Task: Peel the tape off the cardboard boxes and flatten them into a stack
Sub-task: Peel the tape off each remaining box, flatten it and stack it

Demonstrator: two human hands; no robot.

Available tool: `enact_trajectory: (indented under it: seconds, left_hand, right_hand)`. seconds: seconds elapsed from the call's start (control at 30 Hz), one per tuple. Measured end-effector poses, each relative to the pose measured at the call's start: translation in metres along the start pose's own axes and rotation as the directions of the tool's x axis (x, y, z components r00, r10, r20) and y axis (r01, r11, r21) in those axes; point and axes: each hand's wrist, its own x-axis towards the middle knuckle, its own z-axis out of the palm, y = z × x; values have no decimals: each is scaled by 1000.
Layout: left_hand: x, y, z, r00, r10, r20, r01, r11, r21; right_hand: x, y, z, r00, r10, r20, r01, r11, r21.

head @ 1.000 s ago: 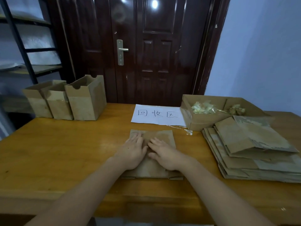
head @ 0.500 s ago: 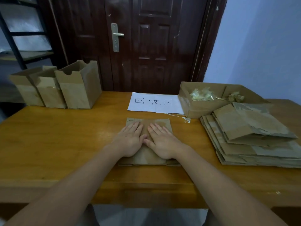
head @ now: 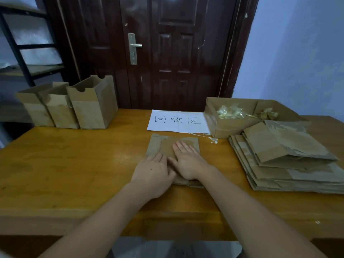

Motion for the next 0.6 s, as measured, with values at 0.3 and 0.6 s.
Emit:
enact_trajectory:
  seconds: [0.3, 0.6]
  left_hand:
    - [0, -46, 8, 980, -7, 196, 7, 1000, 1]
    - [28, -79, 16, 982, -148, 119, 153, 988, -34]
  right_hand:
    - [-18, -11, -24, 990, 132, -49, -138, 976, -168]
    - [-42, 10, -14, 1000, -13, 0, 13, 998, 59]
